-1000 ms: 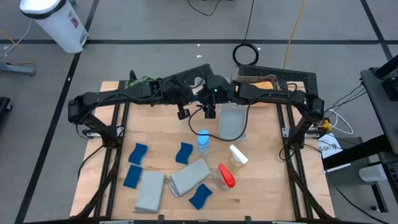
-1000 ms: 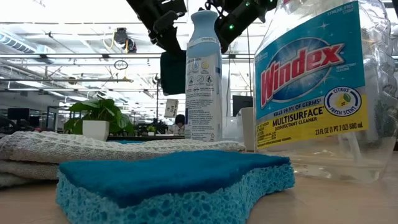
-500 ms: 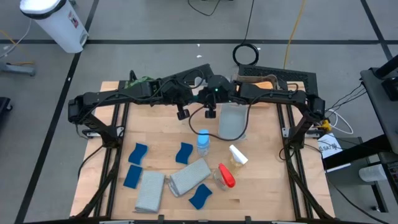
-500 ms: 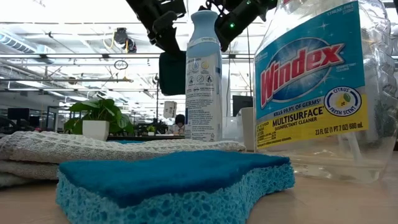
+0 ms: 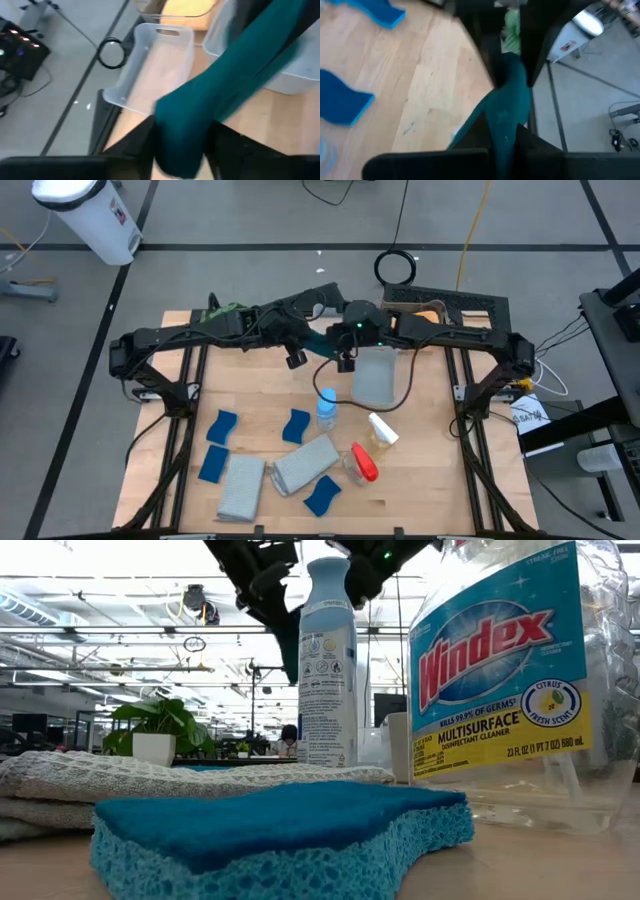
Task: Pick & Place Kitchen Items
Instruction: Put the green towel into the transparent bin
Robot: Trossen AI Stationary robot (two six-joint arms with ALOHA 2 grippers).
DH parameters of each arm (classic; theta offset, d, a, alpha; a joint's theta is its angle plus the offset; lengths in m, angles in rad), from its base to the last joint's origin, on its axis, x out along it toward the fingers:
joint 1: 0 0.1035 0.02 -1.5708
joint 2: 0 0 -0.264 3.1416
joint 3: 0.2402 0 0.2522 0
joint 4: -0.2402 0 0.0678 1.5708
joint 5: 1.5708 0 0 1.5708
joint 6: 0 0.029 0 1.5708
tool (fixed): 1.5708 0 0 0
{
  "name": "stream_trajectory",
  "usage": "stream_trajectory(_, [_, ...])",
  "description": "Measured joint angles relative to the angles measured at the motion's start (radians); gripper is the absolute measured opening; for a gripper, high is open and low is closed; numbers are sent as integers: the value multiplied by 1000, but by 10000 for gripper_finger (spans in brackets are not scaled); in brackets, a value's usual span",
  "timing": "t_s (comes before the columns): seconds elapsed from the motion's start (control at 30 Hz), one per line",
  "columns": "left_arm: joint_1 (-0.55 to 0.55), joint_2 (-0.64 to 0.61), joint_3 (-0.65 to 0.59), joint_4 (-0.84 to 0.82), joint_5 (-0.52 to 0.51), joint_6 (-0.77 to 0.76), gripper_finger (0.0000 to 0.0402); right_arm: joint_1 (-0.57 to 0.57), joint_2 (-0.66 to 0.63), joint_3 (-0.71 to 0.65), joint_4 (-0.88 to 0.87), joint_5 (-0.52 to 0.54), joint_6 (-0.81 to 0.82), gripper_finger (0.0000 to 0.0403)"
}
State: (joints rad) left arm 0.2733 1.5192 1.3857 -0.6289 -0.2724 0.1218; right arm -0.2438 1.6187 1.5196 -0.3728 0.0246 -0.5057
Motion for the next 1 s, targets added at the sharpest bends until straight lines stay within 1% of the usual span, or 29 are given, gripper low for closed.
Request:
stream_trajectory(0.07, [0, 0, 0, 1, -25, 8, 181, -5, -35, 0, -50, 0, 23, 2])
stream_trajectory(0.13, [0, 0, 0, 2, -38, 15, 203, -12, -62, 0, -64, -2, 53, 3])
stream_trajectory(0.27, [0, 0, 0, 3, -47, 28, 232, -37, -126, -11, -134, 2, 107, 2])
stream_trajectory(0.43, [0, 0, 0, 4, -47, 33, 247, -92, -220, -69, -135, 6, 213, 1])
stream_trajectory(0.53, [0, 0, 0, 5, -45, 27, 246, -130, -288, -128, -124, 70, 275, 1])
stream_trajectory(0.73, [0, 0, 0, 6, -44, 20, 244, -203, -443, -318, -45, 219, 404, 1])
stream_trajectory(0.9, [0, 0, 0, 15, -44, 3, 244, -248, -572, -553, 110, 326, 521, 0])
stream_trajectory(1.0, [0, 0, 0, 37, -43, -22, 244, -259, -623, -703, 226, 422, 581, 0])
